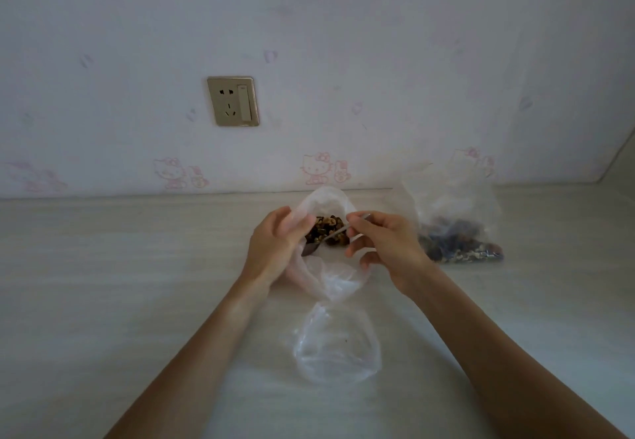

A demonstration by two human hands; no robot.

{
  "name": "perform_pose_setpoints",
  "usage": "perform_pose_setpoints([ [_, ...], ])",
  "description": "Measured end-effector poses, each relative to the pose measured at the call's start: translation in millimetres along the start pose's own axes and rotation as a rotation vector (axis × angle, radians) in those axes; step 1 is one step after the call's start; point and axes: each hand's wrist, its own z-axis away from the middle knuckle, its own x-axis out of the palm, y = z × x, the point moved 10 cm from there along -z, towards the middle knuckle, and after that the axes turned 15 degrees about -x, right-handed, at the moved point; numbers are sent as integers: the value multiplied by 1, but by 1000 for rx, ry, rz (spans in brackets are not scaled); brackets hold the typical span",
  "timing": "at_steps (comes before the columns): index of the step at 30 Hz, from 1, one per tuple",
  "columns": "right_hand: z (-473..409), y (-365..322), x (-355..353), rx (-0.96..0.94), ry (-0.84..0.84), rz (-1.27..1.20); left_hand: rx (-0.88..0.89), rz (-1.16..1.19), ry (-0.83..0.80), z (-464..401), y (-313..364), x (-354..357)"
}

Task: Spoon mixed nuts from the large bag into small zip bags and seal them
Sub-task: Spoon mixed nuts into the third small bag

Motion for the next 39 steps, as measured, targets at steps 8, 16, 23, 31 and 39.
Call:
perform_pose_setpoints([
  [8, -7, -27, -32, -231, 112, 249, 121, 16, 123, -5, -2, -5],
  [16, 2, -55, -29, -474, 175, 628, 159, 121, 16, -2, 5, -1],
  [23, -1, -28, -24, -296, 114, 371, 158, 127, -78, -5, 0, 3],
  [31, 0, 2, -31, -43, 185, 64, 164, 162, -128, -2, 3, 7],
  [39, 0, 16, -31, 67, 197, -64, 110, 162, -106, -4, -1, 6],
])
